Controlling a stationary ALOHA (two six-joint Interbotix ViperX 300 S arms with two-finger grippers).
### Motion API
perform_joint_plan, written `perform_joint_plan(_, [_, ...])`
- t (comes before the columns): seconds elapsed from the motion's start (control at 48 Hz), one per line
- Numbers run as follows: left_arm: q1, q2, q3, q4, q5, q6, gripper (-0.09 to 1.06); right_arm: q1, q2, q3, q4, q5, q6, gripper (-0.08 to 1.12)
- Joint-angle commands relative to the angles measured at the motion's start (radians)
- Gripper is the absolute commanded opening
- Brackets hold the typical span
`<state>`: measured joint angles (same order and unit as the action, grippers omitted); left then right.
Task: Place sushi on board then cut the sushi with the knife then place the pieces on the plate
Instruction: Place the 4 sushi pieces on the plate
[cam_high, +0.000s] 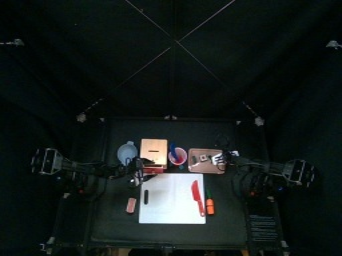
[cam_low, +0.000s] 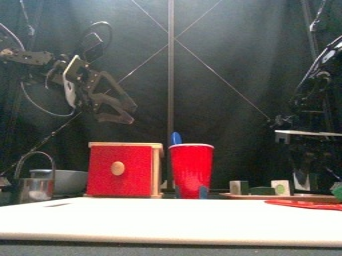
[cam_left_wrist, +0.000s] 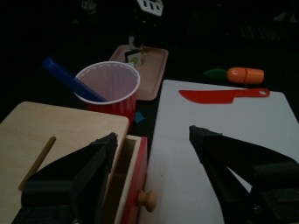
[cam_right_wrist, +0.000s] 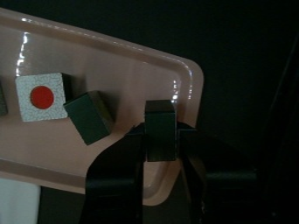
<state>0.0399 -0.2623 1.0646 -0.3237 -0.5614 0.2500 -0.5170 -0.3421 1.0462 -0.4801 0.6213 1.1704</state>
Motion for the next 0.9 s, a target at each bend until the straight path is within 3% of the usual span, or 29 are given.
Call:
perform_joint_plan(0.021, [-0.005, -0.005, -0.011, 0.003, -0.008, 0.002, 0.98, -0.003, 0.025, -0.003, 0.006, -0.041, 0.002, 0.51])
perform_joint_plan(0.146, [0.003, -0.006, -0.011, 0.008, -0.009, 0.005, 0.98, -0.002, 0.034, 0.008, 0.020, -0.058, 0.000, 0.55])
perform_joint_plan(0.417, [0.021, -0.020, -0.017, 0.055, -0.009, 0.005, 0.98, 0.006, 0.000, 0.012, 0.035, -0.055, 0.002, 0.80])
perform_joint_plan(0.688, [0.018, -0.020, -0.040, 0.057, -0.009, 0.005, 0.98, 0.023, -0.210, -0.037, -0.034, 0.038, -0.005, 0.81])
perform_joint_plan(0.771, [0.018, -0.020, -0.054, 0.063, -0.009, 0.005, 0.98, 0.109, -0.299, -0.049, -0.044, -0.009, -0.038, 0.81])
perform_joint_plan(0.896, [0.021, -0.020, -0.067, 0.071, -0.009, 0.005, 0.98, 0.382, -0.357, -0.064, -0.005, -0.207, -0.178, 0.81])
